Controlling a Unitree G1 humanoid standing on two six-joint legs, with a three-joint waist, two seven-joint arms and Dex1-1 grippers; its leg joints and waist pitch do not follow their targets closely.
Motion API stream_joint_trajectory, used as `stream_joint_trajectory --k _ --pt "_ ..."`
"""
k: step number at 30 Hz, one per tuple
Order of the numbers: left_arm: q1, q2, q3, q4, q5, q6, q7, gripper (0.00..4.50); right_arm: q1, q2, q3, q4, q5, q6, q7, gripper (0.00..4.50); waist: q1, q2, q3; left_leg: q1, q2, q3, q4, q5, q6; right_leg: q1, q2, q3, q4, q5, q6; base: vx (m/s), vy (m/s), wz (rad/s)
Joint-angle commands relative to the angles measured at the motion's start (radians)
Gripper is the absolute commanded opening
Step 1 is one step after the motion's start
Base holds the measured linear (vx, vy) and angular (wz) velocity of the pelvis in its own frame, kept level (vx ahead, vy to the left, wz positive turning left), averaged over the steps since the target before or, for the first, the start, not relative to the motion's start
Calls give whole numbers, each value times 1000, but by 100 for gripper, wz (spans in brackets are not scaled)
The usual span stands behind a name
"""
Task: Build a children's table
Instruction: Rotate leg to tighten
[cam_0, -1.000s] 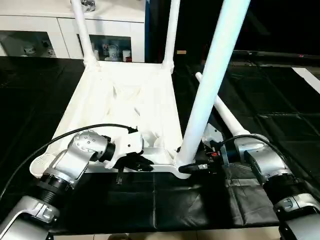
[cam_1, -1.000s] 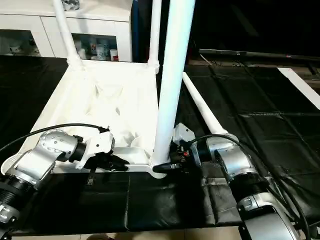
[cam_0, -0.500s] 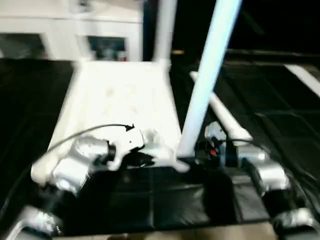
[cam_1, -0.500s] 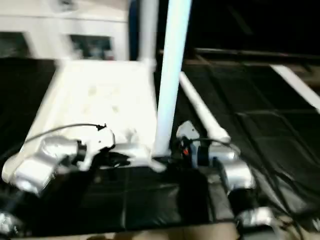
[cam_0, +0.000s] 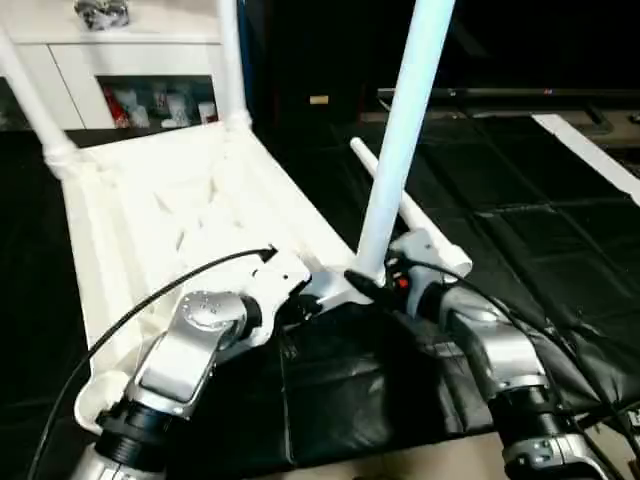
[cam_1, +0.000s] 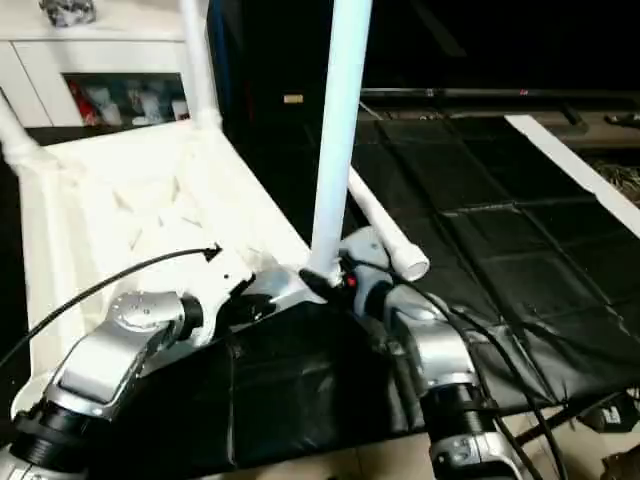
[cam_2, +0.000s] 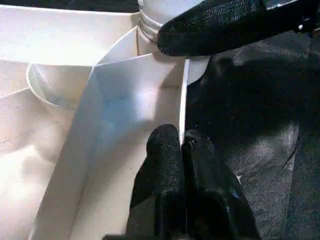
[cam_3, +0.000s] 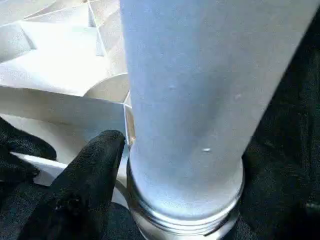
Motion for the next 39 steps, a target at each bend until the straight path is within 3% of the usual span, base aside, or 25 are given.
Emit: stream_joint_trajectory --k 1,3,5,6,11,12,13,17,21,24,26,28,29,33,39 --pt "-22 -23 4 -43 -20 -7 33 0 12 33 93 -32 40 1 63 390 11 -4 -68 -5 17 -2 -66 -194 39 54 -60 50 -82 -336 -142 0 0 0" --pt "-22 -12 8 -37 -28 -23 22 0 13 24 75 -40 67 1 94 396 12 -1 -68 -5 17 -3 -66 -196 39 54 -60 49 -81 -331 -143 0 0 0" --pt "-25 -2 15 -25 -33 -49 14 0 14 5 67 -43 74 -7 129 431 11 -3 -68 -5 17 -2 -66 -200 40 54 -60 50 -82 -326 -147 0 0 0" --pt "-30 4 23 -12 -36 -57 12 0 14 -12 64 -42 76 -18 153 436 14 4 -68 -5 17 -3 -66 -201 41 55 -60 50 -80 -322 -150 0 0 0" --pt "-56 83 17 54 -58 -167 -98 0 7 -116 30 -50 129 -26 306 447 23 0 -65 -4 14 -2 -66 -219 51 56 -60 49 -87 -346 -146 0 0 0" --pt "-60 103 10 73 -65 -199 -138 0 5 -147 25 -55 147 -17 352 447 24 -14 -67 -1 16 1 -63 -220 52 55 -60 49 -87 -354 -141 0 0 0" --pt "-67 137 -4 101 -73 -252 -197 0 0 -189 19 -62 174 1 415 447 33 -6 -66 3 17 0 -63 -217 61 53 -62 52 -86 -363 -138 0 0 0" --pt "-78 190 -30 141 -79 -318 -286 0 -9 -245 25 -59 187 0 506 447 41 -3 -65 2 19 -2 -65 -224 56 52 -63 49 -86 -371 -135 0 0 0" --pt "-92 222 -40 175 -91 -359 -360 0 -25 -280 33 -36 183 -34 571 447 50 -1 -67 9 23 0 -65 -227 43 48 -63 52 -78 -328 -167 0 0 0" --pt "-119 250 -62 231 -105 -435 -444 0 -66 -306 42 5 217 -40 657 447 58 -1 -68 8 23 0 -65 -225 42 51 -65 52 -75 -316 -180 0 0 0" --pt "-129 256 -75 255 -104 -467 -474 0 -95 -304 48 47 206 -63 667 447 65 -7 -69 10 25 2 -64 -217 39 49 -65 53 -72 -307 -186 0 0 0" --pt "-139 260 -86 276 -99 -487 -492 0 -125 -295 56 89 195 -74 672 447 69 -3 -69 11 25 2 -64 -217 33 48 -68 53 -71 -309 -191 0 0 0" --pt "-140 260 -87 278 -98 -489 -494 0 -128 -294 57 93 195 -74 673 419 70 -3 -69 10 25 2 -64 -215 29 50 -67 52 -71 -308 -192 0 0 0" --pt "-162 256 -93 332 -78 -530 -498 0 -166 -272 69 152 178 -108 687 406 79 -7 -70 10 27 2 -64 -213 24 51 -69 53 -68 -311 -188 0 0 0" --pt "-187 249 -97 392 -67 -575 -493 0 -204 -259 99 225 167 -155 719 344 88 -11 -71 10 28 1 -65 -221 14 50 -71 52 -67 -320 -181 0 0 0"
